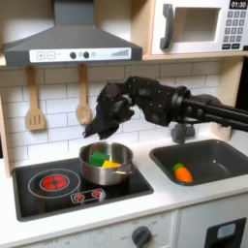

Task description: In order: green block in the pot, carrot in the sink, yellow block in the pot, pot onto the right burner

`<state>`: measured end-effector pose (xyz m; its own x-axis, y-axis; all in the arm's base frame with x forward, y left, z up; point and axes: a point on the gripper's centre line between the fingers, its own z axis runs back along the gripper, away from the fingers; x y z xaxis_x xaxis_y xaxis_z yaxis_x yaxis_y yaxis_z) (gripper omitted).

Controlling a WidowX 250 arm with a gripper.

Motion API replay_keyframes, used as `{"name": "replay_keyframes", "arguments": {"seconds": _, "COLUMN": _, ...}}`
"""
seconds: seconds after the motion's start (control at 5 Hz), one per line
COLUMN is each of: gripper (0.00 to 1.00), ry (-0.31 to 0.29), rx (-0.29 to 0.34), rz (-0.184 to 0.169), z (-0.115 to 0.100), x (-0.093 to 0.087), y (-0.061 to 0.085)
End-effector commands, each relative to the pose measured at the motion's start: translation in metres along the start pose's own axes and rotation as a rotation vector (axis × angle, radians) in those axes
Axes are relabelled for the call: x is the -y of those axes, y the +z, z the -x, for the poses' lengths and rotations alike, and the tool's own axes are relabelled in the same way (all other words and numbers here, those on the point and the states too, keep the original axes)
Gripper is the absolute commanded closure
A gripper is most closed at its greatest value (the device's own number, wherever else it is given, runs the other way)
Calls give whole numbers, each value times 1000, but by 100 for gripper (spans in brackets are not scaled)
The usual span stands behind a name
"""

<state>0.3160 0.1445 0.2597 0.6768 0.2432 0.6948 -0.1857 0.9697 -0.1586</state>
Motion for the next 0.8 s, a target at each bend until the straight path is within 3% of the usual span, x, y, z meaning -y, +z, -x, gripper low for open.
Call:
{"name": "replay_keyframes", "arguments": {"seconds": 0.0, "gripper": 100, "ry": -9, "rx": -117, "rz": -48, "z": 29, "x": -15, "y": -25}}
{"name": "replay_keyframes", "arguments": {"seconds": 0.6, "gripper": 100, "ry": 16, "rx": -227, "rz": -96, "z": 55, "x": -29, "y": -42}}
